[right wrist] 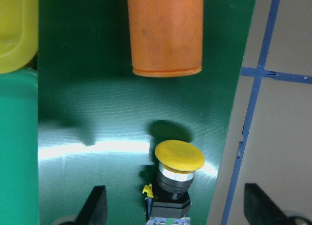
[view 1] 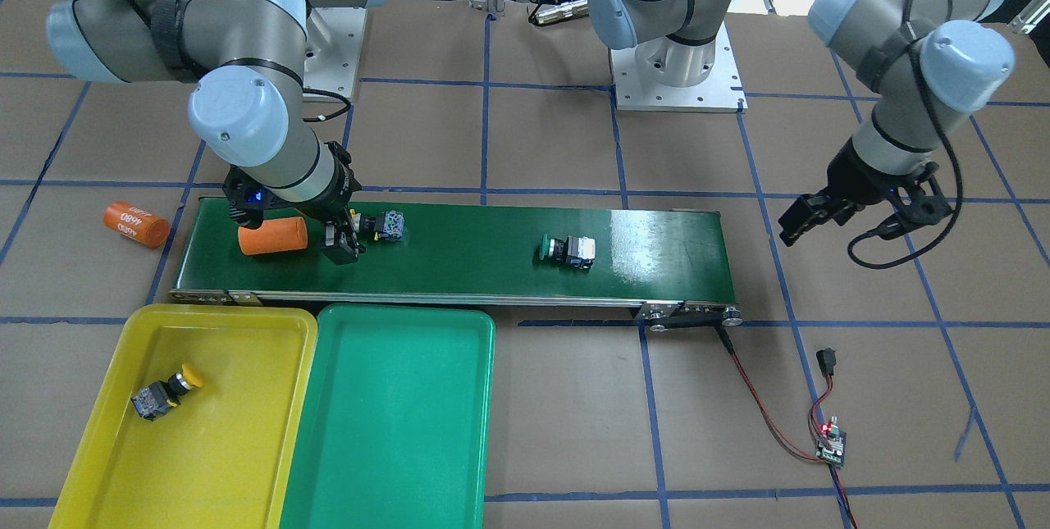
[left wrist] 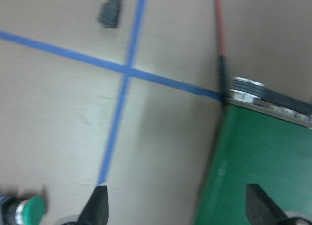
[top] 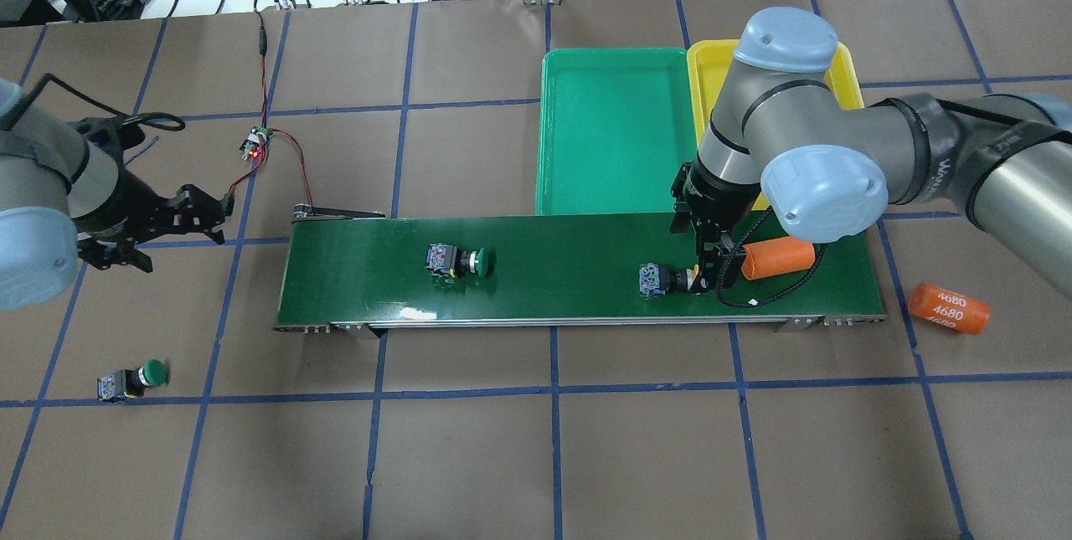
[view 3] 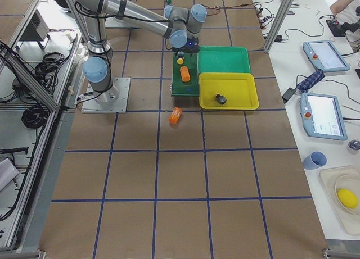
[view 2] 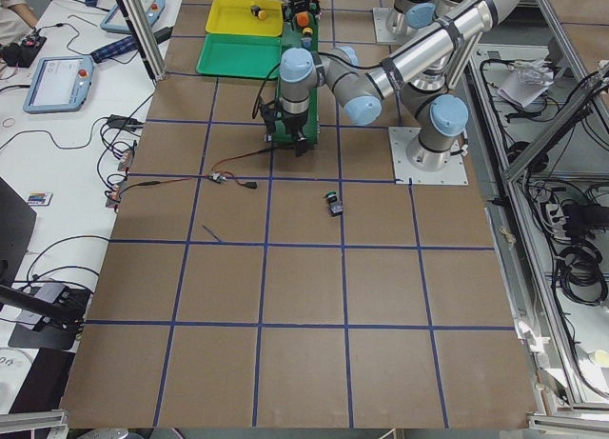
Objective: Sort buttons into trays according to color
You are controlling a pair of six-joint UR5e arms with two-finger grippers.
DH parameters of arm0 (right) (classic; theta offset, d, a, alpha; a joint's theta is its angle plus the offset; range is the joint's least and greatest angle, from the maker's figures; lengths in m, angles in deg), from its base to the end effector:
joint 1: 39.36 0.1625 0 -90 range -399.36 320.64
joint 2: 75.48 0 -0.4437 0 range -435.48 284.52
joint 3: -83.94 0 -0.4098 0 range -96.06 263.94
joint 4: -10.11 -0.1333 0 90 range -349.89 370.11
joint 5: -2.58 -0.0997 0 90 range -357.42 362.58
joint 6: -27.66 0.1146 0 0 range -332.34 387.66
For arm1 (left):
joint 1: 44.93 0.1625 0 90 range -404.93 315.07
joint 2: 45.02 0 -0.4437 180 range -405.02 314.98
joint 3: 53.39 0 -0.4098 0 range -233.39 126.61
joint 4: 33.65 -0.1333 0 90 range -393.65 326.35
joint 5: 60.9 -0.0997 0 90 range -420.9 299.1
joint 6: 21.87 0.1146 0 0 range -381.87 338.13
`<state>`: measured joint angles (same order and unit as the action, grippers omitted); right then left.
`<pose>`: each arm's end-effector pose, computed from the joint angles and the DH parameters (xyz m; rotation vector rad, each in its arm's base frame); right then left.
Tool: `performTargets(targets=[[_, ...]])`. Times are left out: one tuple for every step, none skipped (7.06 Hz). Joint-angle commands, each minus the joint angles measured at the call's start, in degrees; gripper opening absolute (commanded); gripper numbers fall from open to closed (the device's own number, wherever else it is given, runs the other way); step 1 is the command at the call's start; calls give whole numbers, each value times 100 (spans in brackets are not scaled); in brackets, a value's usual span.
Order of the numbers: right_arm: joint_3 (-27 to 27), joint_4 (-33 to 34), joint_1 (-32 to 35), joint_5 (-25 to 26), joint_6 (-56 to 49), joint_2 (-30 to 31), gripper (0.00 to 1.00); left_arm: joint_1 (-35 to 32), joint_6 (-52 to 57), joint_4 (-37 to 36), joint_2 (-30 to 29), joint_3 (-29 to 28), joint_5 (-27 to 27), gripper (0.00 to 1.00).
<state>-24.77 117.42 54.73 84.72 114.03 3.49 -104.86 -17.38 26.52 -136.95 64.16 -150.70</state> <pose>0.1852 -0.5017 0.2624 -2.0305 -2.2895 -0.3839 0.1208 -0.4755 0.2903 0.6951 -3.0621 0.0108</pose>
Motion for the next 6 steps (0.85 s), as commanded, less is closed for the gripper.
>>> performTargets(targets=[[-10, 158, 75, 4, 11, -101, 100, 1242, 541, -13, -115, 293, -46, 100], [-79, 167, 75, 4, 11, -162, 100, 1534, 953, -74, -176, 434, 32, 100], [-202, 255, 75, 56, 2, -171, 100, 1563, 1349, -432, -307, 627, 42, 100], [-316, 290, 75, 91, -16, -163, 100, 1563, 1788, -731, -448, 776, 24, 100], [-343, 308, 75, 92, -16, -171, 100, 1563, 2828, -839, -588, 900, -2, 100], [-344, 343, 75, 127, -33, -171, 72, 1572, 2856, -1075, -729, 1023, -28, 100]])
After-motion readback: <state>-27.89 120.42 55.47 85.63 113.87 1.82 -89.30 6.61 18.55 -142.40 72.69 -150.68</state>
